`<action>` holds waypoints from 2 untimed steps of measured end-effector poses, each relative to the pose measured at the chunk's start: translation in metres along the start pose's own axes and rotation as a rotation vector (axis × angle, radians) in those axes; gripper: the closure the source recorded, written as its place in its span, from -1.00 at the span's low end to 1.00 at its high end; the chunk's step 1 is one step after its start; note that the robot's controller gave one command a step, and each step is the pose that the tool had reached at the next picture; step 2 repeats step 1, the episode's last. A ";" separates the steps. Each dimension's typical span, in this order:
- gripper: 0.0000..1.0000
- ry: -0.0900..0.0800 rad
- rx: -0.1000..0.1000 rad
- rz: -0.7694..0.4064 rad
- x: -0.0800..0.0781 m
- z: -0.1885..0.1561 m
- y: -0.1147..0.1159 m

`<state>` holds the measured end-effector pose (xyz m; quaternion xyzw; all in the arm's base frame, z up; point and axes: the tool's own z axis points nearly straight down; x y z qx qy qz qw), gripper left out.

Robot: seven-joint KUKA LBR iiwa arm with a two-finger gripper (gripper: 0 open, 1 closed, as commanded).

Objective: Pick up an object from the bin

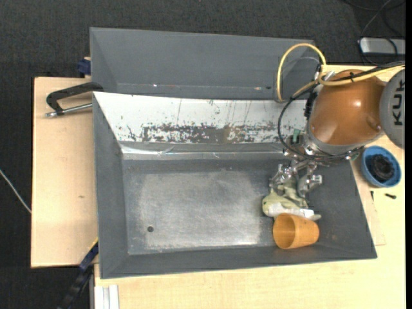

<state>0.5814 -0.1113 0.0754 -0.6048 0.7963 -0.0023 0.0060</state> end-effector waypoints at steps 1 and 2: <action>1.00 0.004 0.003 0.037 0.003 -0.191 -0.010; 1.00 0.004 0.003 0.037 0.003 -0.191 -0.010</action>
Offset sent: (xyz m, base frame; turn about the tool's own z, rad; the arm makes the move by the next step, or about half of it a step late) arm 0.0041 -0.0065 0.1852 0.0341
